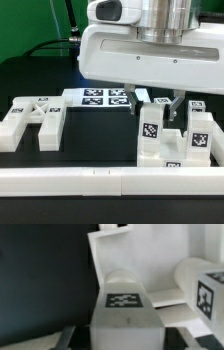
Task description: Assemble chair
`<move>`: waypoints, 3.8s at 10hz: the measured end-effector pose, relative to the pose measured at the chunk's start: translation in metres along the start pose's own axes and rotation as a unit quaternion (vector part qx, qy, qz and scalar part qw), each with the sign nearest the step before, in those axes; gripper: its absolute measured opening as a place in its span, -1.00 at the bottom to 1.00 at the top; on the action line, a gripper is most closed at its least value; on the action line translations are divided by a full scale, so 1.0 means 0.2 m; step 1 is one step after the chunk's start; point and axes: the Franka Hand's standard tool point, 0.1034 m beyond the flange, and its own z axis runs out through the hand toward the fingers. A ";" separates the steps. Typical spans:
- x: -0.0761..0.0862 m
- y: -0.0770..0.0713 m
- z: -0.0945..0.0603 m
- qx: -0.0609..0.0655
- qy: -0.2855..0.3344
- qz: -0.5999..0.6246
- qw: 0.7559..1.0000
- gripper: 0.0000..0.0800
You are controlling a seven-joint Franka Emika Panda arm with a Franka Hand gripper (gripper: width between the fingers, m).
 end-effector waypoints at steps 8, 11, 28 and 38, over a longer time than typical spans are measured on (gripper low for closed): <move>-0.02 -0.04 0.00 0.016 -0.015 0.272 0.962 -0.10; -0.02 -0.04 0.00 0.016 -0.012 0.192 0.981 0.36; -0.02 -0.04 0.00 0.009 0.000 -0.330 0.944 -0.28; -0.03 -0.06 0.01 0.022 -0.015 0.128 0.991 -0.27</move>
Offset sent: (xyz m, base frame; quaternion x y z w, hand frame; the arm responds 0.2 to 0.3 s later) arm 0.0013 0.0061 -0.0028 0.0109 -0.0200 0.2725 0.9619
